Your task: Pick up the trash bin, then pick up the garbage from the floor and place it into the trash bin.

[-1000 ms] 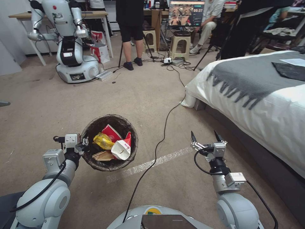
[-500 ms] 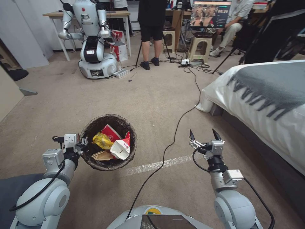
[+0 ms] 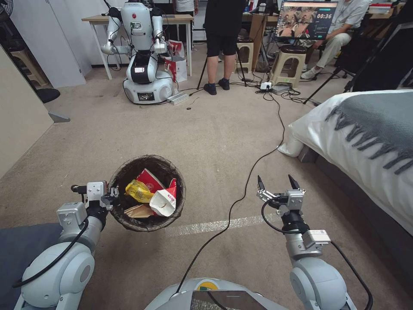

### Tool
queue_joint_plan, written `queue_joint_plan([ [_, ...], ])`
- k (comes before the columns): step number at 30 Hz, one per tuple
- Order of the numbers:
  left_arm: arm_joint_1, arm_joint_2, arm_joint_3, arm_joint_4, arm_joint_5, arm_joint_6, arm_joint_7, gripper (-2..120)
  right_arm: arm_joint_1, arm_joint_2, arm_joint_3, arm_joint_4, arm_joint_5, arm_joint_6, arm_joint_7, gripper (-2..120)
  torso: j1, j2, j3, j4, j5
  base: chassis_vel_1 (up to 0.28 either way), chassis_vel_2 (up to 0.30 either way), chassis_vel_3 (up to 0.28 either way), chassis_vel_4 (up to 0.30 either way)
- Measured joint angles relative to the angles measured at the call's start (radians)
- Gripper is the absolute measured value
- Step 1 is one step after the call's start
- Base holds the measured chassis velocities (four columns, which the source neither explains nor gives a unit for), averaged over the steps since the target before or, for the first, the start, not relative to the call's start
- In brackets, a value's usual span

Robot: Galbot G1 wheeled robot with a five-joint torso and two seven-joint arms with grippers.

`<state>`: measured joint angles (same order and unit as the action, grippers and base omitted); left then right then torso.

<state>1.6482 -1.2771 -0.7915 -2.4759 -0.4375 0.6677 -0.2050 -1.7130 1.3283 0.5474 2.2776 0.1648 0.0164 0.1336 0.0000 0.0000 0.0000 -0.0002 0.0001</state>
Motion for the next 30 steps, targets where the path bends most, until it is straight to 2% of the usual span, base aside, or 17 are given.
queue_joint_plan([
  [5, 0.003, 0.0, 0.011, 0.0, 0.005, 0.001, 0.004, 3, -0.002, 0.0, 0.002, 0.002, 0.0, 0.001, 0.001, 100, 0.0, 0.0, 0.0, 0.0001, 0.0, 0.0, 0.0, 0.0, 0.0],
  [8, 0.005, 0.019, 0.023, -0.007, -0.023, 0.041, 0.009, 3, -0.003, 0.0, 0.005, 0.002, 0.0, 0.002, 0.002, 100, 0.0, 0.0, 0.0, 0.0001, 0.0, 0.0, 0.0, 0.0, 0.0],
  [13, 0.003, 0.047, 0.031, -0.01, -0.07, 0.066, 0.0, 3, -0.002, 0.001, 0.0, 0.002, 0.0, 0.003, 0.006, 100, 0.0, 0.0, 0.0, 0.0001, 0.0, 0.0, 0.0, 0.0, 0.0],
  [19, 0.004, 0.057, 0.036, 0.01, -0.127, 0.066, -0.041, 3, 0.025, -0.01, -0.033, -0.011, 0.001, -0.001, 0.018, 100, 0.0, 0.0, 0.0, 0.0003, 0.0, 0.0, 0.0, 0.0, 0.0],
  [25, -0.003, 0.046, 0.052, 0.074, -0.182, 0.067, -0.101, 3, 0.071, -0.042, -0.088, -0.028, 0.023, -0.017, 0.042, 100, 0.0, 0.0, 0.0, 0.0005, 0.0, 0.0, 0.0, 0.0, 0.0],
  [30, -0.015, 0.034, 0.067, 0.133, -0.222, 0.067, -0.143, 3, 0.078, -0.043, -0.094, -0.032, 0.028, -0.021, 0.044, 100, 0.0, 0.0, 0.0, 0.0, -0.0002, 0.0, 0.0, 0.0, 0.0],
])
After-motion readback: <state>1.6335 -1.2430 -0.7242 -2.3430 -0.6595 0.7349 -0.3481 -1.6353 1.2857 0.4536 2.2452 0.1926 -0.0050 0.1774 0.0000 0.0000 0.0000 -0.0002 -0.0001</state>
